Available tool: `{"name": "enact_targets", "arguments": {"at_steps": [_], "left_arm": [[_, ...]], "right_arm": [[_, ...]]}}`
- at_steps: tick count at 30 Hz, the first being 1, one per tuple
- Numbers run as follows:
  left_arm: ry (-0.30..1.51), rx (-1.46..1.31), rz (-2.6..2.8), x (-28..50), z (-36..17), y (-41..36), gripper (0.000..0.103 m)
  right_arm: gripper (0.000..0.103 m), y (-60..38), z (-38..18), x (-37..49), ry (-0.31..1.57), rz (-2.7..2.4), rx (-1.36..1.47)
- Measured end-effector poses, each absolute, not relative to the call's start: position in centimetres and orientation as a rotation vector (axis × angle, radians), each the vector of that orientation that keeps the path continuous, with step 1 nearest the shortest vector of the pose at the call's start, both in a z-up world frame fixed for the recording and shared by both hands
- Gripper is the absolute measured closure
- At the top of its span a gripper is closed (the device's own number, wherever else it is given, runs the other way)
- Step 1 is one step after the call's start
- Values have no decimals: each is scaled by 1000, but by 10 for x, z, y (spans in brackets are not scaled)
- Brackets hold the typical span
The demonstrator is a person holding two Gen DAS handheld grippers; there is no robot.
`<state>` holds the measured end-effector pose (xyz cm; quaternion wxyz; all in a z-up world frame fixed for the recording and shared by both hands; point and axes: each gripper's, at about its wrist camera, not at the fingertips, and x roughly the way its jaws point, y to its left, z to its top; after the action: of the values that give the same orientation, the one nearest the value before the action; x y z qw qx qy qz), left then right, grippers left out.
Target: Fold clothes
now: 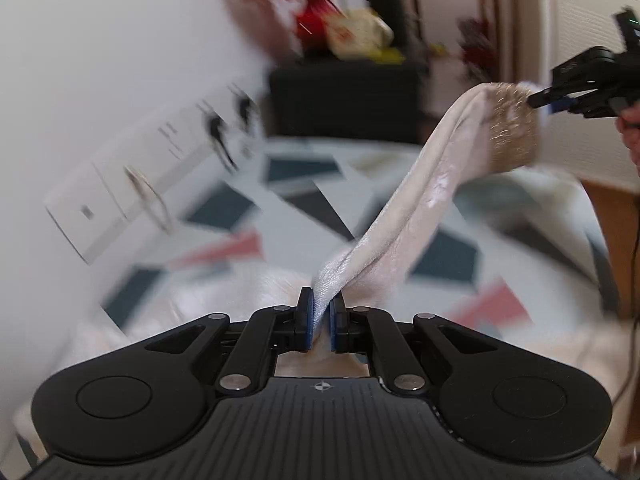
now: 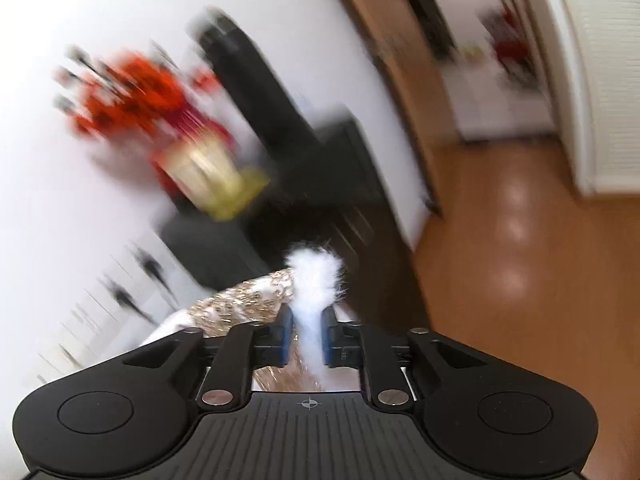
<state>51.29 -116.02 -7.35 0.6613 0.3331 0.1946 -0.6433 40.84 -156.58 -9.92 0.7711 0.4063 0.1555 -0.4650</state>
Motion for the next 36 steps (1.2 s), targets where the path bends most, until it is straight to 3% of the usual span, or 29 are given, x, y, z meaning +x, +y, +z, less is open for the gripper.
{"name": "enact_targets", "arguments": {"at_steps": [2,7,9,16,18,22,28,36], "left_arm": [[445,818,-1477,500,-91,-1149,95],[458,875,-1488,493,-112,-1133,95],[477,869,-1482,497,-114,-1133,95],[547,829,-1455,505,-116,-1136,94],[572,809,-1450,507,-118,-1137,94],[585,803,-1447,509,-120,-1137,94],[597,803,-1455,512,-122,-1138,93],[601,820,-1464,513,-126,-1139,92]], "right_arm": [[70,-1560,-129,387,425,-1099,1036],[61,-1555,-150,355,306,-1056,1418],[48,-1557,-148,357,266,-1014,1480],[44,-1533,-135,359,138,-1092,1431],[35,-1526,-135,358,116,-1093,1394],[37,-1533,-148,369,229,-1093,1370],[42,-1533,-168,374,213,-1054,1391],[45,-1543,-180,400,201,-1078,1176]]}}
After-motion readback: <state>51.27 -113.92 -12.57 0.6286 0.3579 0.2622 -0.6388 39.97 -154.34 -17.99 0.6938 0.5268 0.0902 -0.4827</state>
